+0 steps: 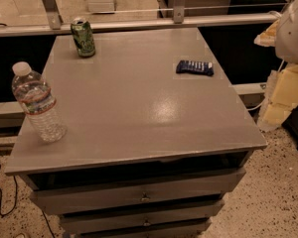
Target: Move rxbar blueberry near water bottle
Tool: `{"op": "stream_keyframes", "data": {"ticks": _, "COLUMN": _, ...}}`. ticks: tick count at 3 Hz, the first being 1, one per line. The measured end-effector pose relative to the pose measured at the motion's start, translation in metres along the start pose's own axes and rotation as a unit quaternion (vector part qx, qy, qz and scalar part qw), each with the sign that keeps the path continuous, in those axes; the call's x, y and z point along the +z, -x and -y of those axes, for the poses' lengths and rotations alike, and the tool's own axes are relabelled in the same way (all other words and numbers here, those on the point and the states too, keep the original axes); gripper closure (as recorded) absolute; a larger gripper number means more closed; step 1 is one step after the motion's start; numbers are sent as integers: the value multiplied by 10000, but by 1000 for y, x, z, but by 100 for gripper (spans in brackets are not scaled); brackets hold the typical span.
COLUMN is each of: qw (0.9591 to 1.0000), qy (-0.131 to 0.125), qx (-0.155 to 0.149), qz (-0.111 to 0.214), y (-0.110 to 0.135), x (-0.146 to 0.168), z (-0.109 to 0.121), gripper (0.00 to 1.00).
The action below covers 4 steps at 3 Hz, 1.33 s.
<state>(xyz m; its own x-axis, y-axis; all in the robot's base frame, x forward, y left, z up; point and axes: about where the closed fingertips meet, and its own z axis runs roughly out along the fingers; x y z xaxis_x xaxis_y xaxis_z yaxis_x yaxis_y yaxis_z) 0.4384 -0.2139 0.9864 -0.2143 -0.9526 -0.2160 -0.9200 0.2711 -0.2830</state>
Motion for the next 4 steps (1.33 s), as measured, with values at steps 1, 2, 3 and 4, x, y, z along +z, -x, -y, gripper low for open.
{"op": "stream_keyframes", "data": {"ticks": 1, "qw": 10000, "qy": -1, "qx": 0, "qz": 0, "y": 0, "x": 0, "z": 0, "gripper": 0}}
{"op": "stream_keyframes", "data": {"ticks": 2, "qw": 9996, "qy": -120, "qx": 138, "qz": 196, "y": -4, "x": 16, "z": 16, "gripper": 0}}
{"op": "stream_keyframes", "data": {"ticks": 3, "qw": 9968, "qy": -255, "qx": 380, "qz": 658, "y": -6, "x": 55, "z": 54, "gripper": 0}}
{"op": "stream_keyframes", "data": {"ticks": 4, "qw": 9906, "qy": -346, "qx": 640, "qz": 1157, "y": 0, "x": 99, "z": 99, "gripper": 0}}
